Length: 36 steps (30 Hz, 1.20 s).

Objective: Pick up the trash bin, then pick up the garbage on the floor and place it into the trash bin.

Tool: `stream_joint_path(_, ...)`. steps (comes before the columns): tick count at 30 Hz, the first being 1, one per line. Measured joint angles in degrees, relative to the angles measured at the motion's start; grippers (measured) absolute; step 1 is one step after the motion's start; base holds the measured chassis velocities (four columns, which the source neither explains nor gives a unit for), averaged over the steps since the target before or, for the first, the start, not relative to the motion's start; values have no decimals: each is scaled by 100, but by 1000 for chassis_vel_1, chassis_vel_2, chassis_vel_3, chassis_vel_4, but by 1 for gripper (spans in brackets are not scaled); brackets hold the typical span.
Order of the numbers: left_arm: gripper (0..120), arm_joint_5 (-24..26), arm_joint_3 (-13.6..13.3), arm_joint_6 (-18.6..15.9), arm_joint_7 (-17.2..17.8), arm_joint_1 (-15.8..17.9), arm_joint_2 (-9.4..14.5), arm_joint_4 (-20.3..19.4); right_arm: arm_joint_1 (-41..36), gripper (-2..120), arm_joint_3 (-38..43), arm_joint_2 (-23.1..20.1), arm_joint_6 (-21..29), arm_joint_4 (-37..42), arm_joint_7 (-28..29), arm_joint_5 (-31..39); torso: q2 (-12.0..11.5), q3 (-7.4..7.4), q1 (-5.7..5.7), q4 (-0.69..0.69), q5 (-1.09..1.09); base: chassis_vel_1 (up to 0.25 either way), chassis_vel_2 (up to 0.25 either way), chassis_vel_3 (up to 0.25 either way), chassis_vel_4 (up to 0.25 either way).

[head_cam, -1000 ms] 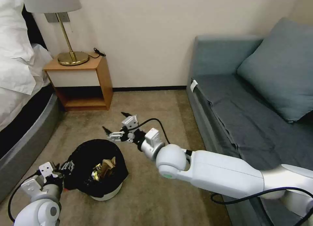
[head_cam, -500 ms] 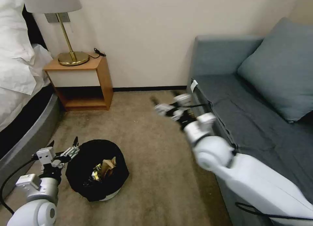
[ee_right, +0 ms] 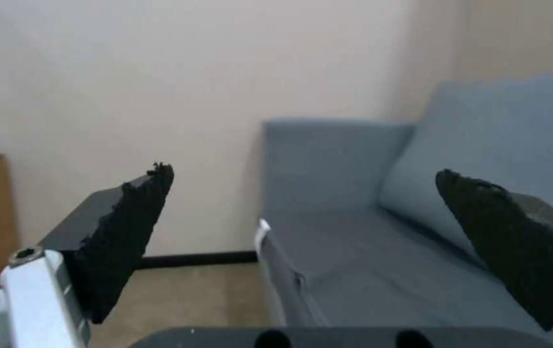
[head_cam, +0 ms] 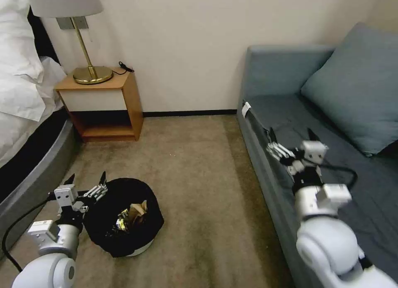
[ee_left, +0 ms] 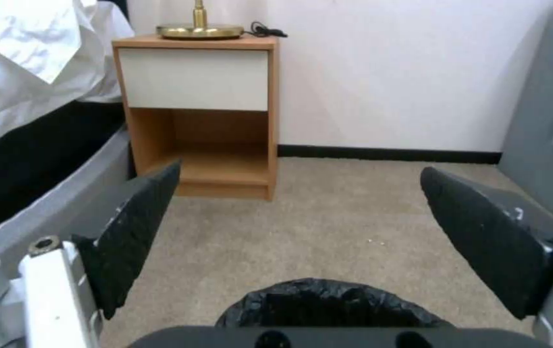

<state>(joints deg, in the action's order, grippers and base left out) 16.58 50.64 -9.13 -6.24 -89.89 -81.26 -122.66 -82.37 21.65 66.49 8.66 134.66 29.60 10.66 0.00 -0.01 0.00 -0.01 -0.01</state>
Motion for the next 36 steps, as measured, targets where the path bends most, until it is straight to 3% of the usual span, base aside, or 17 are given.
stream_joint_path(4,100,-141,-142,89,12,-15,-16,13,-277,100,-128,663,-102,-27,-42,-453,0,0,-1,1,-1,0,0,0,0)
stream_joint_path(8,100,-204,-270,129,13,-16,-35,35,-317,100,-215,938,-286,-173,-149,-628,0,0,0,1,1,0,0,0,0)
stream_joint_path(36,100,-272,-361,90,63,-1,-87,83,-490,100,-375,1027,-367,-319,-294,-636,-1,1,0,1,1,0,0,0,0)
